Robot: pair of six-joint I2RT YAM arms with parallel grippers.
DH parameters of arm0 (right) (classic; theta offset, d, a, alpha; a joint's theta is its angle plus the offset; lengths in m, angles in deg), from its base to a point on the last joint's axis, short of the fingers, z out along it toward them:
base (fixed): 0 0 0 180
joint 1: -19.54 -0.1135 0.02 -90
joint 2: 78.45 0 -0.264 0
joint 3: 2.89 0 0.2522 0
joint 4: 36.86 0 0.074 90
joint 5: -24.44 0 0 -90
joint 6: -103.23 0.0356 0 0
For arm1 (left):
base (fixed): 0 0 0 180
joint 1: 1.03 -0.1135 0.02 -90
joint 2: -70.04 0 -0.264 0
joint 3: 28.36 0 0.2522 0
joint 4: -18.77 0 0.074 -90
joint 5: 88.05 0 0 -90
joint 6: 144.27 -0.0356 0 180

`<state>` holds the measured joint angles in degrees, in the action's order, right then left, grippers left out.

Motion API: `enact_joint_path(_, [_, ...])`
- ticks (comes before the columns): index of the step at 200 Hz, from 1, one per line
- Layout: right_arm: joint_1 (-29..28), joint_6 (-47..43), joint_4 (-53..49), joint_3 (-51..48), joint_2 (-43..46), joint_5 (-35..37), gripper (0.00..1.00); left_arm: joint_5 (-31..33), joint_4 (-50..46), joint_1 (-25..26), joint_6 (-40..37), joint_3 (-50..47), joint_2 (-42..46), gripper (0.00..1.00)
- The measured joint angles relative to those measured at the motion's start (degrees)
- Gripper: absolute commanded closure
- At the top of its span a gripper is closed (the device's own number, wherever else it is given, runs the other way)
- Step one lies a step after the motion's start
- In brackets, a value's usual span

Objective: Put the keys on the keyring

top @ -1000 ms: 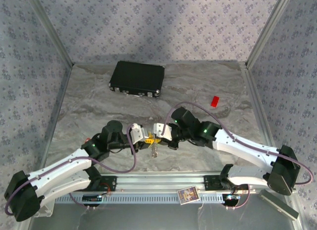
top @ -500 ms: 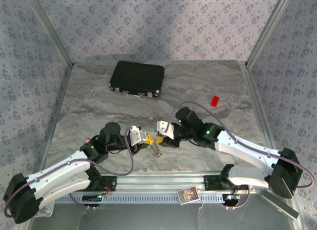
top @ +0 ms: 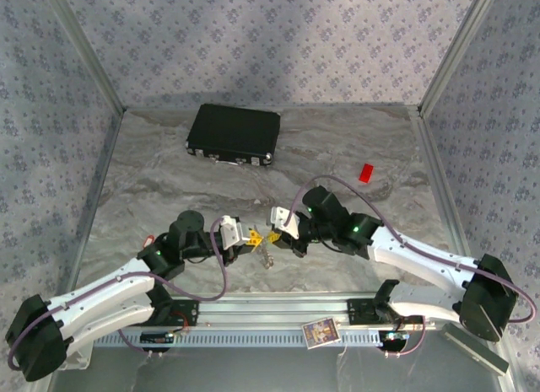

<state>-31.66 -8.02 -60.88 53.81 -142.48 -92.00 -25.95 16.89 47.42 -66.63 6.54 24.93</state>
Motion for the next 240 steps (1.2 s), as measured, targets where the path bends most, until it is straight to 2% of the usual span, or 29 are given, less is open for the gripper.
enact_joint_path(62, [0.24,0.04,0.24,0.0,-1.66,-1.25,1.0,-0.85,0.66,0.0,-0.02,-0.11,-0.07,1.0])
enact_joint_path(67, [0.24,0.04,0.22,0.0,-1.66,-1.27,0.94,-0.87,0.9,0.0,-0.02,-0.24,-0.07,1.0])
enact_joint_path(75, [0.24,0.15,0.22,0.0,-1.64,-1.27,0.79,-0.9,1.27,0.0,-0.02,-0.42,-0.11,1.0])
enact_joint_path(80, [0.24,0.11,0.22,0.0,-1.64,-1.25,0.74,-0.92,1.49,0.0,0.0,-0.48,-0.13,1.0])
enact_joint_path(122, [0.24,0.28,0.98,-0.52,0.17,-0.61,0.7,-1.31,2.71,0.0,0.22,-0.83,-0.81,1.0])
enact_joint_path(175, [0.22,0.39,3.72,-1.11,1.11,-1.51,0.76,-1.53,4.44,0.0,0.7,-0.98,-1.09,1.0])
enact_joint_path(208, [0.15,0.87,4.98,-1.2,0.87,-2.05,0.87,-1.46,4.76,0.0,1.07,-0.98,-1.18,1.0])
enact_joint_path(233, [-0.09,1.27,5.38,-1.64,0.81,-2.67,1.0,-1.29,4.68,-0.07,1.29,-1.09,-1.2,1.0])
enact_joint_path(240, [-0.09,1.16,5.4,-1.66,0.72,-2.8,1.0,-1.27,4.68,-0.04,1.4,-1.11,-1.25,0.93])
